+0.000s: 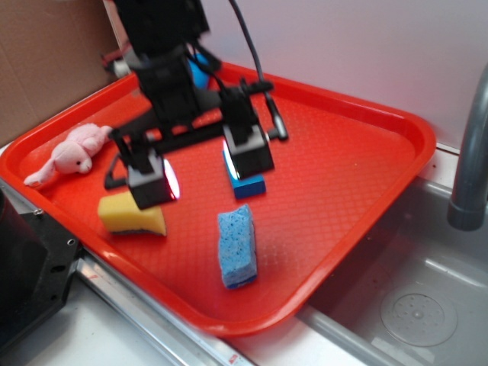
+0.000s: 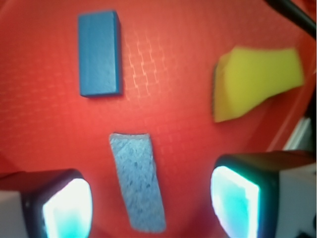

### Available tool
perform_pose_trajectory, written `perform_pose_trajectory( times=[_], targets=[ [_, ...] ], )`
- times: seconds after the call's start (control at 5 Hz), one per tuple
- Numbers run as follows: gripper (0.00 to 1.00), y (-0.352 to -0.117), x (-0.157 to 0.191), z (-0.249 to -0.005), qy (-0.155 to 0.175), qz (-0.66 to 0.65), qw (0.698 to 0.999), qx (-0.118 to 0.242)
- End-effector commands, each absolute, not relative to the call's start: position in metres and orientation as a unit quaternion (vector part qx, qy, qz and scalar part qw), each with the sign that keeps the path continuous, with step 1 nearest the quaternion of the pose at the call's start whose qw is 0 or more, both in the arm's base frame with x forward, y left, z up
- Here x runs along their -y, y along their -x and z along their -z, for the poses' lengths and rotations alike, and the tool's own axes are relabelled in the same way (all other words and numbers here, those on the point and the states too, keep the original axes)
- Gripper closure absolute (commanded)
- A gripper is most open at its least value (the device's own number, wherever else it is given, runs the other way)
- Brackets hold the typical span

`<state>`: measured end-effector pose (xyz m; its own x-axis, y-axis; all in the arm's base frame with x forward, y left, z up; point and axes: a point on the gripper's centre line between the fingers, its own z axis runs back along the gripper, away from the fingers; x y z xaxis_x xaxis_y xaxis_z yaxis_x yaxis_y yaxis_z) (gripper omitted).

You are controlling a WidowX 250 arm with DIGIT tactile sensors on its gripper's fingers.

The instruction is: Grab the blue sponge.

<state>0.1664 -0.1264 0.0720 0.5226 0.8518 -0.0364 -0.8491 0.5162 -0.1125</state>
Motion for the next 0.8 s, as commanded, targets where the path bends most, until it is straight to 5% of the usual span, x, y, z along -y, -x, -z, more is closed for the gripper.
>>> perform_pose_trajectory(
  times=[0.0,0.2,0.4,0.6],
  targets=[
    [0.0,-0.178,0.14,-0.04,0.053,-0.485,0.873,0.018],
    [0.0,-0.183,0.15,-0.02,0.036,-0.477,0.878,0.008],
    [0.29,-0.179,0.153,-0.013,0.029,-0.475,0.88,0.014],
    [1.0,-0.175,0.151,-0.016,0.024,-0.489,0.871,0.026]
  ],
)
